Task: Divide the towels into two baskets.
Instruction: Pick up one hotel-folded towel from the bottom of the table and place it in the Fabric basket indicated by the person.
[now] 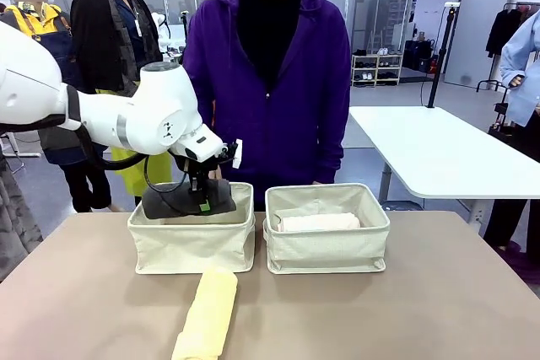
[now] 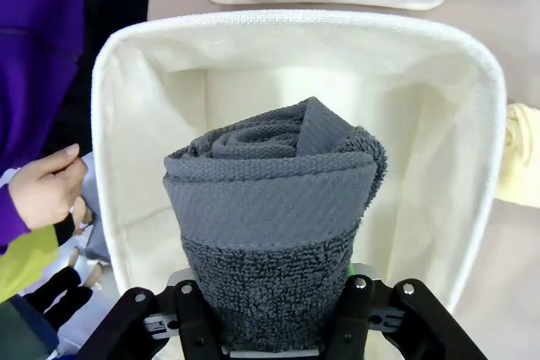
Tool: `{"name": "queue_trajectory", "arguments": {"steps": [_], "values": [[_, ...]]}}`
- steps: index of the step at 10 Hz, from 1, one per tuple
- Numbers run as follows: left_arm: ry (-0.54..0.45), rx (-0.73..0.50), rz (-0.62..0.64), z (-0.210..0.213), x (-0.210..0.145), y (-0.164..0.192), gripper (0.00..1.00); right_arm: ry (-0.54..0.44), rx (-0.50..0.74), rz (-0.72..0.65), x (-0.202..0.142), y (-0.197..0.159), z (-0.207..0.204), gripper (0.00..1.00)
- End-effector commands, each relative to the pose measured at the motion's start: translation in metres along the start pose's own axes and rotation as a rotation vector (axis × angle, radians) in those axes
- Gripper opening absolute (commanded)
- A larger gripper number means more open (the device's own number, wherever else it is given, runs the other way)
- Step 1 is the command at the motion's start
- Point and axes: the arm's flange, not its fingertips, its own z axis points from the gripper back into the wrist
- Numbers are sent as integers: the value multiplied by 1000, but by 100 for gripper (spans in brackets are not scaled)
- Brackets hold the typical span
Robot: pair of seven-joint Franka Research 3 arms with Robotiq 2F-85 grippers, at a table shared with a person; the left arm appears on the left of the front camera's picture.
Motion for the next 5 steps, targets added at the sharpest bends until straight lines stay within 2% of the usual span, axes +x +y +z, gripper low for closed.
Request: {"name": "queue_trajectory", "arguments": {"steps": [1,5], "values": [[3,-50,0,-4,4,16,58,-12,2,15,0,3,-2,100],[47,-47,29,-27,0,34,58,-12,2,15,0,3,-2,100]]}}
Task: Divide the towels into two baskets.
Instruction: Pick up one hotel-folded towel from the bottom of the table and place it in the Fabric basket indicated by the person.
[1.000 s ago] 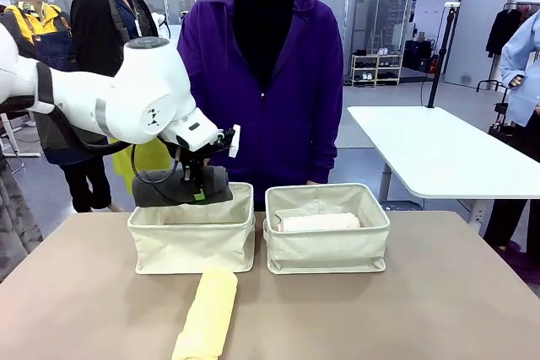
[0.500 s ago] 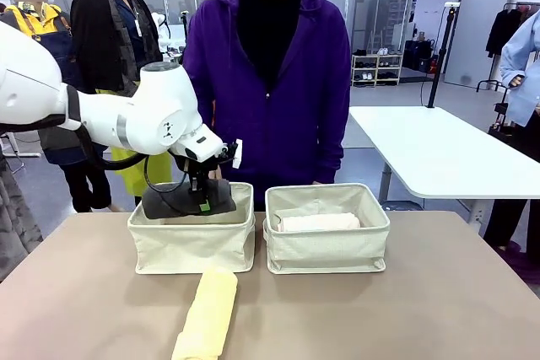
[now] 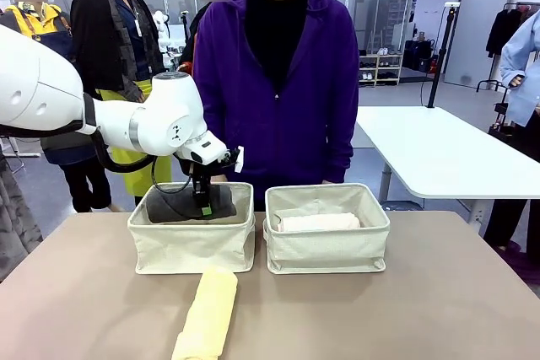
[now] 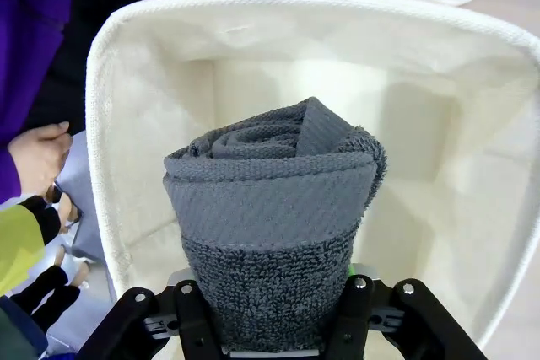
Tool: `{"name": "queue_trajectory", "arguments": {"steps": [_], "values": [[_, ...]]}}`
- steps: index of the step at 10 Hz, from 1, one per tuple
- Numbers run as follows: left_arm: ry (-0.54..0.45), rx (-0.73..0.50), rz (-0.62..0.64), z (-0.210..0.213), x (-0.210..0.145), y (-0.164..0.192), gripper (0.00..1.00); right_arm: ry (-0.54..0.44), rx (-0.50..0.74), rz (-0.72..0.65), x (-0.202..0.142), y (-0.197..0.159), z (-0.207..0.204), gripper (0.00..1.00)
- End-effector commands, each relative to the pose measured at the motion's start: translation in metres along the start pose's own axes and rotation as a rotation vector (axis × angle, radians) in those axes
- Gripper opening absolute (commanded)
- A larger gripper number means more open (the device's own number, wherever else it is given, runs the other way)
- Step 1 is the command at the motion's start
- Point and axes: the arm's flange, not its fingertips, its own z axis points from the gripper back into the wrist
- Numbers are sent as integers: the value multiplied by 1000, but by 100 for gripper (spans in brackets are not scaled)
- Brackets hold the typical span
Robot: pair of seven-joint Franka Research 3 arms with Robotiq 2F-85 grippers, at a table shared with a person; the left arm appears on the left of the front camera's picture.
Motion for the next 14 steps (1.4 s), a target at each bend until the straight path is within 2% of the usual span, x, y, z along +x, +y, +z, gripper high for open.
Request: {"name": "queue_trajectory", "arguments": {"steps": [1,2,3,7,8,9,14], "values": [[28,-2,5,-1,5,11,78,-12,2,15,0,3,-2,100],[39,-3,1,-3,5,14,84,-12,2,15,0,3,-2,100],[43,-4,-1,-4,6,16,100,-12,2,15,0,3,-2,100],[29,-1,9,3,5,7,100,-12,2,15,0,3,-2,100],[-78,15,41,18,5,-7,100,-12,2,15,0,3,-2,100],[17,1,-17,-4,7,11,100,-12,2,15,0,3,-2,100],[17,1,-17,-4,7,11,100,-12,2,15,0,3,-2,100]]}}
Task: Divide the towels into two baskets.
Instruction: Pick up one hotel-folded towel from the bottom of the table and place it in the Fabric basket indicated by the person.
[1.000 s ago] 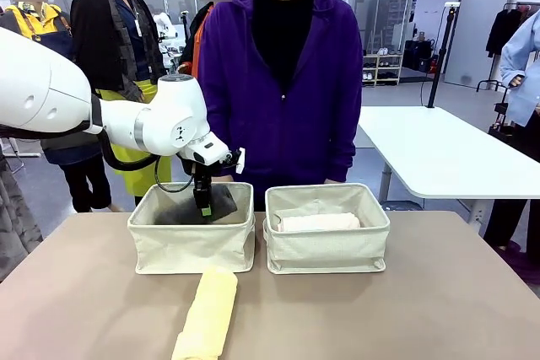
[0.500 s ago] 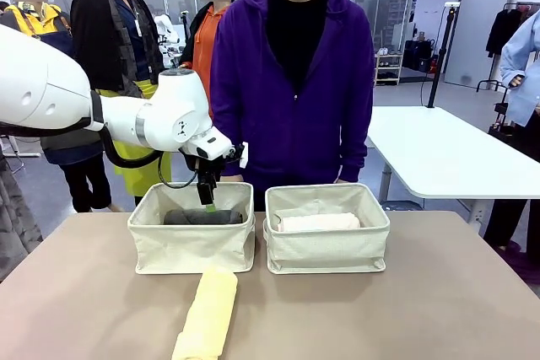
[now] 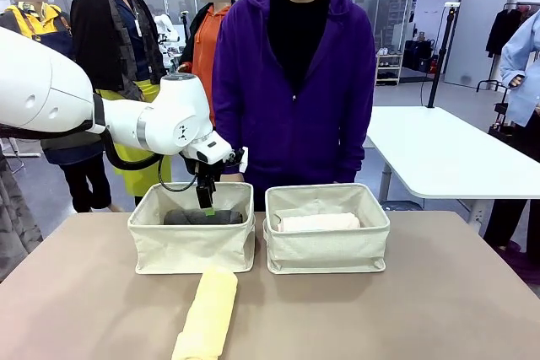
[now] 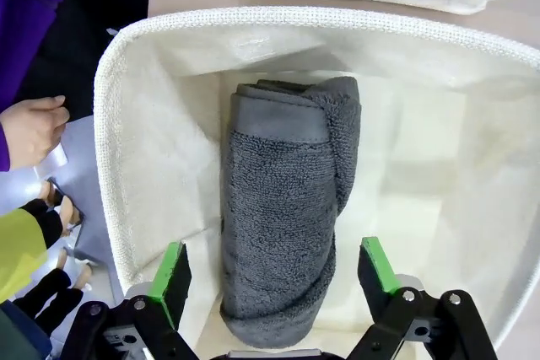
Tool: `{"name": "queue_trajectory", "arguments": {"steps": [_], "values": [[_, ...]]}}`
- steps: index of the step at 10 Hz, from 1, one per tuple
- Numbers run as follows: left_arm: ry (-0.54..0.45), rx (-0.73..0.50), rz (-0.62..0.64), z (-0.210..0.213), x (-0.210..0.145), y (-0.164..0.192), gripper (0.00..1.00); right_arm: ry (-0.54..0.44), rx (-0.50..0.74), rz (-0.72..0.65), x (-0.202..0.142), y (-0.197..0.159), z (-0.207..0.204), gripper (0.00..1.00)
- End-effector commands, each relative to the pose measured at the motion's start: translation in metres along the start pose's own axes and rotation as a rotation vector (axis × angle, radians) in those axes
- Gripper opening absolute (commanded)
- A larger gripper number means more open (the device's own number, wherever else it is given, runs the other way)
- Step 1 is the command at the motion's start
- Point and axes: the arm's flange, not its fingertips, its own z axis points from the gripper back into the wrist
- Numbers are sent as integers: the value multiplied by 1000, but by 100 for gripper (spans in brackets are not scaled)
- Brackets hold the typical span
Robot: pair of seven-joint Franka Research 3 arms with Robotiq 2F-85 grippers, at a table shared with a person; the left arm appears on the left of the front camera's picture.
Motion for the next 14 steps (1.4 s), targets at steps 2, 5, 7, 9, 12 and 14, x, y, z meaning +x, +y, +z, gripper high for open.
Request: {"name": "queue_trajectory", "arguments": {"steps": [2,5,7,9,12,14], "values": [[11,5,-5,2,-3,3,100,-12,2,15,0,3,-2,100],[11,5,-5,2,-3,3,100,-12,2,15,0,3,-2,100],[-22,-23,41,23,-4,4,100,-12,2,15,0,3,-2,100],[-80,-24,153,64,-15,-8,100,-12,2,15,0,3,-2,100],[-226,-155,389,122,-65,-52,100,-12,2,15,0,3,-2,100],[-392,-277,570,164,-134,-84,100,-12,2,15,0,3,-2,100]]}}
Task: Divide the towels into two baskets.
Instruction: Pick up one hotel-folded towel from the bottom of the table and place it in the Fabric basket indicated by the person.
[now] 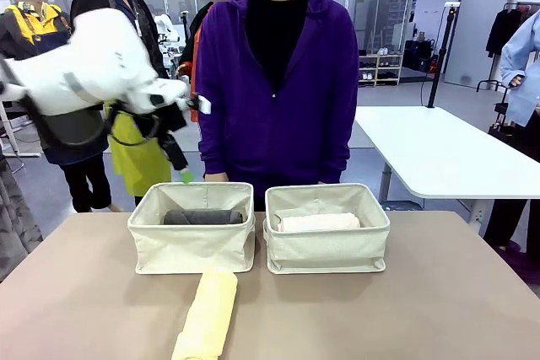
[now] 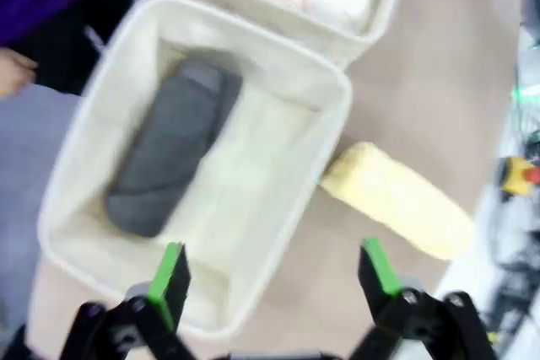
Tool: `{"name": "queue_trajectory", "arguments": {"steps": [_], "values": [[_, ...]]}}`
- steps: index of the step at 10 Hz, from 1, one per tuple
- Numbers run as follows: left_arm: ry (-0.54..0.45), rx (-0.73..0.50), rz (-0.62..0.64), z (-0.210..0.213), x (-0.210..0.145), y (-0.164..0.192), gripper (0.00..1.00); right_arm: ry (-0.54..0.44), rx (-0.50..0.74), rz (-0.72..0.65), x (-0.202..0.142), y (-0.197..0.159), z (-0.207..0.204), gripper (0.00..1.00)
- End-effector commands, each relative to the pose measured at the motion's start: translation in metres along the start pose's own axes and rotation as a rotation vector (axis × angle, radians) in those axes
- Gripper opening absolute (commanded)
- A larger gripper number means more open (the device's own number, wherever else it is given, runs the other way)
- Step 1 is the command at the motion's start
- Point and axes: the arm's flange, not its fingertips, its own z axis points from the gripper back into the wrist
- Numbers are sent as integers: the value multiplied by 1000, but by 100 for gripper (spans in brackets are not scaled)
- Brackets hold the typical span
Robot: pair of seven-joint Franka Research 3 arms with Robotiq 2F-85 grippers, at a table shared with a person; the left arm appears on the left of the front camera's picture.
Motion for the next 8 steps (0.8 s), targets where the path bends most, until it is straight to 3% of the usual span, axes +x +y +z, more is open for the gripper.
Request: {"name": "queue_trajectory", "arguments": {"steps": [1,5,8], "values": [[-198,-120,123,47,-94,-10,100,-11,2,15,0,3,-2,100],[-431,-282,287,91,-263,-25,100,-11,2,15,0,3,-2,100],[-549,-289,483,65,-386,-44,100,-11,2,15,0,3,-2,100]]}}
